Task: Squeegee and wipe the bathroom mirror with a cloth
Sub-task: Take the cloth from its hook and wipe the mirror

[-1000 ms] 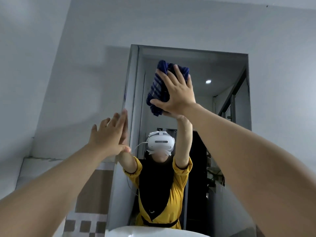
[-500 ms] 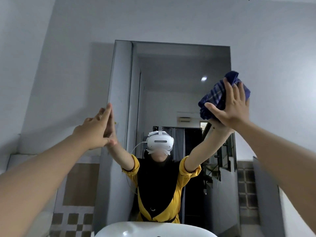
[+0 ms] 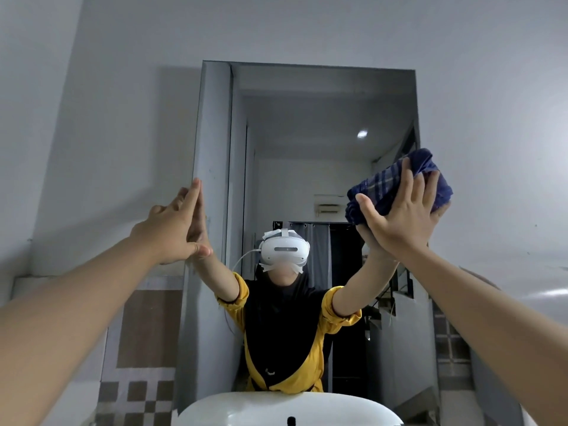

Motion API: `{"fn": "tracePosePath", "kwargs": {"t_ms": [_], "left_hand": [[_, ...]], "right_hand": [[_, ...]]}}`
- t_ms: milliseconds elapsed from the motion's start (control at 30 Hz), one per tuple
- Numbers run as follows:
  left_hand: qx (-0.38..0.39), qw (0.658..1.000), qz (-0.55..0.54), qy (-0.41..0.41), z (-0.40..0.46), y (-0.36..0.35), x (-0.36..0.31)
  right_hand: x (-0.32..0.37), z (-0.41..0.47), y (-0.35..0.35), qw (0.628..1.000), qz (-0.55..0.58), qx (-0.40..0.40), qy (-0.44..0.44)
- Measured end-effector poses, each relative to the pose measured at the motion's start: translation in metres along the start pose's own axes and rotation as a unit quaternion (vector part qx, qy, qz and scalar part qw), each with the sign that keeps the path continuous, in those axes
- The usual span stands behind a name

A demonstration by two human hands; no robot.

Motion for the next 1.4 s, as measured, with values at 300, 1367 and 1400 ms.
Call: {"fn": "tracePosePath", "kwargs": {"t_ms": [300, 1367, 1400], "left_hand": [[-0.019, 0.999, -0.036, -0.027, 0.003, -0.004, 0.008], [0.004, 0.988, -0.112, -0.104, -0.06, -0.057, 0.021], [0.005, 0.988, -0.116, -0.103, -0.061, -0.056, 0.021]], "right_hand": [[0.073, -0.051, -0.021, 0.996, -0.025, 0.027, 0.08], [0.214, -0.144, -0.06, 0.893, -0.005, 0.111, 0.436], [0.204, -0.142, -0.058, 0.892, -0.01, 0.111, 0.437]]}}
Point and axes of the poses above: each hand's wrist, its own z-axis towards the middle knuckle, its own y-axis out of the back of the hand, x = y × z, the point moved 10 cm from there along z, towards the middle knuckle, and after that the axes turned 12 degrees about -y, right-handed, at the moved point
